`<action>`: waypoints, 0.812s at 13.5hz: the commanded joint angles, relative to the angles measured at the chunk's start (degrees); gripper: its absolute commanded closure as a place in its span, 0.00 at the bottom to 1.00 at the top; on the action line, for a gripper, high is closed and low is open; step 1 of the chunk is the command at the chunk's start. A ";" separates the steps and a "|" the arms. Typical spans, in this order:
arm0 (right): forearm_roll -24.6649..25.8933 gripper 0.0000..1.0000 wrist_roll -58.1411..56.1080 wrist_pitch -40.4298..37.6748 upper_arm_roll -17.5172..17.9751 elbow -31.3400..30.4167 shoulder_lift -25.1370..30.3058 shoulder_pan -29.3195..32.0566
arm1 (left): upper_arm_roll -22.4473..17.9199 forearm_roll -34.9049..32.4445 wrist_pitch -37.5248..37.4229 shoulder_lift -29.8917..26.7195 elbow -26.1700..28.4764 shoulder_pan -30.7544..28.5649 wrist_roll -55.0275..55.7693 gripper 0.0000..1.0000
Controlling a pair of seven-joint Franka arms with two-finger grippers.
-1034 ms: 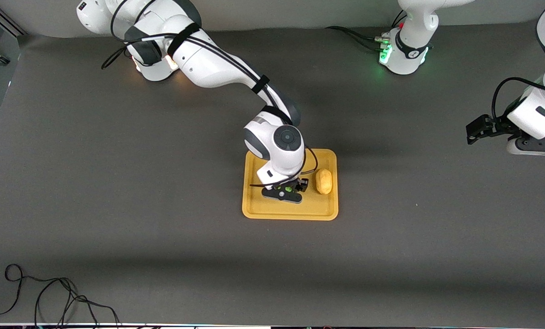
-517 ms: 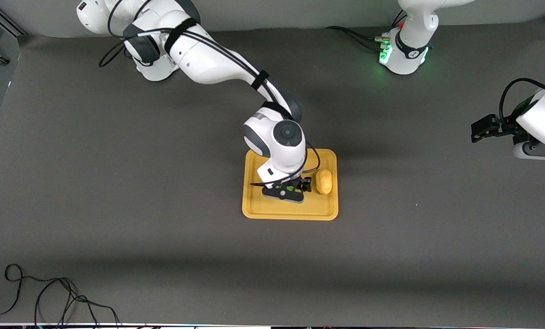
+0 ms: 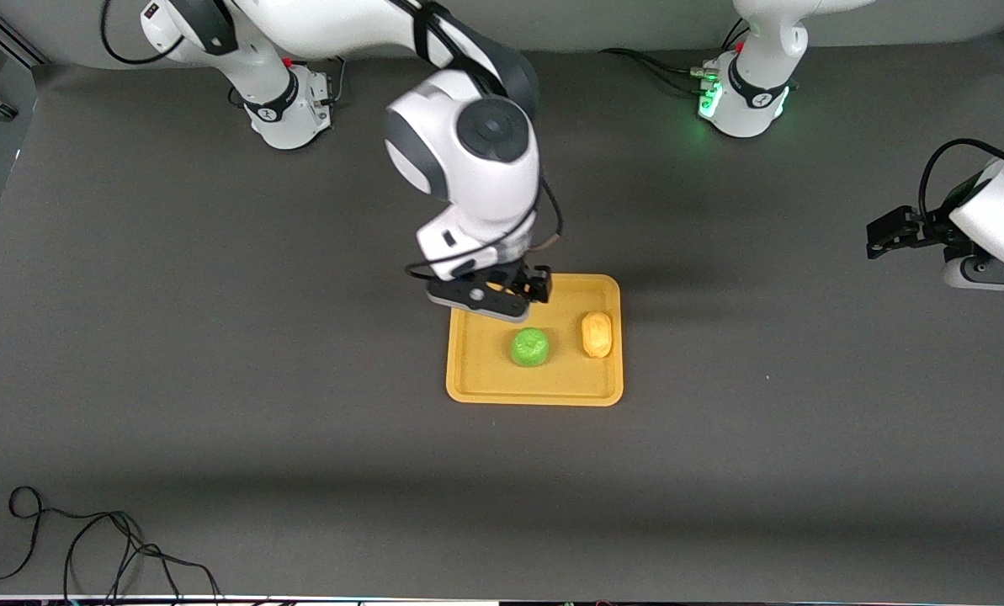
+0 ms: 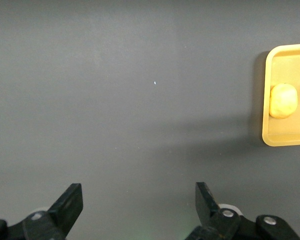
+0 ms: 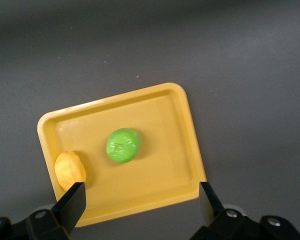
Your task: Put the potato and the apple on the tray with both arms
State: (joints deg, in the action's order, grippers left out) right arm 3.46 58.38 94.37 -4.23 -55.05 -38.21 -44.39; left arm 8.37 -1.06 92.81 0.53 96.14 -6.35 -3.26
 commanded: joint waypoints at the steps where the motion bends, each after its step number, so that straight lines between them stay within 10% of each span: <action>1: 0.49 0.00 -7.90 -5.75 0.19 -7.68 9.62 2.90 | -0.38 0.53 0.62 -2.02 2.56 0.28 -0.78 0.00; 11: 0.05 0.00 -45.94 -6.04 5.81 -31.86 35.48 35.40 | -0.38 0.45 0.61 -1.15 2.82 0.37 -0.78 0.00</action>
State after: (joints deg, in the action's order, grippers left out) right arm 3.49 18.36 86.60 -0.67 -81.54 -7.08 -14.23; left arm 8.35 -1.00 92.88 0.19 97.99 -6.33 -3.28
